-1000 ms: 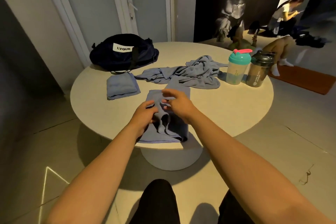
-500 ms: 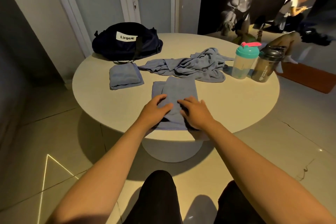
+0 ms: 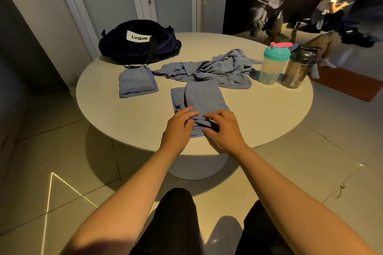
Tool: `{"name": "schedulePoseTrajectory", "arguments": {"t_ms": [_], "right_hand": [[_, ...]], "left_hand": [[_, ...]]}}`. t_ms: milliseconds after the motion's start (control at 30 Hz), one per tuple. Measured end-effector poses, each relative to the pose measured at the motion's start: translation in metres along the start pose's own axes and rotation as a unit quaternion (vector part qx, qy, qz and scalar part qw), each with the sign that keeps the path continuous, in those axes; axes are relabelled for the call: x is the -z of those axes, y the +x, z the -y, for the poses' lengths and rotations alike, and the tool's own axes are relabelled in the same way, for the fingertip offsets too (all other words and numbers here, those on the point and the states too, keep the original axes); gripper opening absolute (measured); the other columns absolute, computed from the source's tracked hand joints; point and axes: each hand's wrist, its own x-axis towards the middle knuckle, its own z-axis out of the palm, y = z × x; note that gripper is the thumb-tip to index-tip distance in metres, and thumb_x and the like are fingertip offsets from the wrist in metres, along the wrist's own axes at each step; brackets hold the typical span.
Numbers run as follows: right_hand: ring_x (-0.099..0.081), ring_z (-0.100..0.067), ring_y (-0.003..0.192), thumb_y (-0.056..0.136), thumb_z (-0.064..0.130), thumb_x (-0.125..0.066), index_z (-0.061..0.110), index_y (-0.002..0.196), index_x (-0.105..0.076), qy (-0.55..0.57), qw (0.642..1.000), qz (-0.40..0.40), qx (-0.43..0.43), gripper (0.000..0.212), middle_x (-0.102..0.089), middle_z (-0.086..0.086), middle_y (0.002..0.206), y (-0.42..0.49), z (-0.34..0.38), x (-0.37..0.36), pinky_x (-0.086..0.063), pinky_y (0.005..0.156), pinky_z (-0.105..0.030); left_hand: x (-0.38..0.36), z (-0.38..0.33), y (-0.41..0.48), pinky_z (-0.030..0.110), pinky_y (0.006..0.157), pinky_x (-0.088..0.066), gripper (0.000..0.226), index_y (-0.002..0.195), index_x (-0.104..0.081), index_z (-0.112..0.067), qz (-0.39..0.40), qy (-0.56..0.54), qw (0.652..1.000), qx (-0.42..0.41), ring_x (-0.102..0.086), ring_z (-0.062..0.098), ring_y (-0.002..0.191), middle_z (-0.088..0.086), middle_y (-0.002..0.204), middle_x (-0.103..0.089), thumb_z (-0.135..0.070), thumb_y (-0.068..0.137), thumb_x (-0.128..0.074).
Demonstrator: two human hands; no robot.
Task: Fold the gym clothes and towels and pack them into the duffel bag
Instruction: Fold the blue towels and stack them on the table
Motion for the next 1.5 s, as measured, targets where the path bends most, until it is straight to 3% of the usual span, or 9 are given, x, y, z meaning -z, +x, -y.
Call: {"name": "schedulePoseTrajectory", "arguments": {"t_ms": [100,300,533,667,900,967,1133,1367,1500], "right_hand": [[-0.053,-0.023,0.104,0.091,0.024,-0.070,0.023,0.128,-0.067,0.000,1.000,-0.009,0.022,0.037,-0.063,-0.001,0.111,-0.002,-0.003,0.001,-0.042,0.090,-0.033],[-0.057,-0.025,0.096,0.093,0.003,-0.057,0.017,0.122,-0.070,0.032,0.998,0.012,0.052,0.035,-0.066,-0.005,0.107,-0.007,-0.003,0.003,-0.047,0.086,-0.036],[-0.052,-0.016,0.095,0.084,0.028,-0.048,0.022,0.120,-0.073,0.062,0.995,0.069,0.025,0.044,-0.063,0.001,0.102,-0.008,0.003,0.008,-0.042,0.083,-0.028],[-0.049,-0.015,0.092,0.086,0.012,-0.052,0.018,0.106,-0.078,0.096,0.994,0.053,0.010,0.034,-0.058,0.002,0.094,-0.013,0.001,0.013,-0.038,0.080,-0.021],[-0.059,-0.013,0.072,0.078,0.042,-0.047,0.021,0.069,-0.079,0.113,0.993,0.021,-0.007,0.039,-0.068,0.004,0.072,-0.005,0.016,0.020,-0.050,0.076,-0.041],[-0.058,-0.014,0.078,0.085,0.036,-0.046,0.023,0.084,-0.079,0.065,0.998,0.005,-0.006,0.035,-0.065,0.006,0.080,0.011,0.021,0.025,-0.048,0.082,-0.040],[-0.047,-0.030,0.123,0.095,0.024,-0.056,0.022,0.132,-0.064,-0.022,0.990,0.126,-0.063,0.038,-0.056,-0.011,0.126,0.047,0.013,0.019,-0.044,0.100,-0.042],[-0.034,-0.036,0.135,0.099,0.038,-0.052,0.023,0.143,-0.050,-0.067,0.980,0.116,-0.146,0.047,-0.038,-0.013,0.149,0.077,0.009,0.009,-0.036,0.106,-0.045],[-0.023,-0.032,0.144,0.102,0.050,-0.036,0.029,0.148,-0.039,-0.132,0.967,0.172,-0.135,0.051,-0.029,-0.012,0.157,0.074,0.006,-0.006,-0.026,0.109,-0.048]], "left_hand": [[0.005,-0.002,-0.005,0.002,0.097,-0.037,0.031,0.121,-0.070,-0.027,-0.032,-0.013,0.999,0.002,-0.049,-0.001,0.123,-0.008,0.140,-0.056,-0.011,0.103,-0.050],[0.006,-0.003,-0.020,0.006,0.104,-0.034,0.038,0.121,-0.072,-0.021,0.023,0.035,0.999,-0.005,-0.048,0.007,0.126,-0.003,0.141,-0.054,-0.002,0.100,-0.046],[0.002,-0.004,-0.024,0.023,0.106,-0.038,0.038,0.123,-0.069,-0.019,0.027,0.049,0.998,0.003,-0.050,0.016,0.128,0.001,0.140,-0.054,-0.003,0.093,-0.054],[0.004,0.003,-0.029,0.022,0.101,-0.038,0.043,0.128,-0.062,-0.025,0.037,0.100,0.994,-0.032,-0.044,0.013,0.125,-0.006,0.137,-0.050,-0.006,0.089,-0.059],[0.005,0.000,-0.015,0.022,0.098,-0.039,0.026,0.119,-0.068,-0.025,-0.076,0.072,0.994,-0.021,-0.047,0.010,0.120,-0.006,0.130,-0.058,-0.018,0.098,-0.054],[0.007,-0.002,0.003,0.025,0.101,-0.038,0.028,0.124,-0.065,-0.026,-0.077,0.087,0.993,0.007,-0.044,0.012,0.125,-0.007,0.134,-0.058,-0.020,0.100,-0.051],[0.011,-0.005,0.040,0.039,0.116,-0.032,0.049,0.143,-0.052,-0.028,0.159,0.224,0.957,0.092,-0.039,0.027,0.138,0.001,0.149,-0.047,-0.031,0.094,-0.059],[0.012,0.009,0.081,0.031,0.096,-0.043,0.032,0.127,-0.061,-0.021,0.041,0.154,0.978,0.134,-0.057,0.029,0.117,0.010,0.136,-0.053,-0.030,0.096,-0.058],[0.003,0.013,0.115,0.043,0.112,-0.040,0.038,0.135,-0.058,-0.029,0.090,0.093,0.977,0.171,-0.048,0.029,0.133,0.000,0.145,-0.055,-0.025,0.098,-0.057]]}}
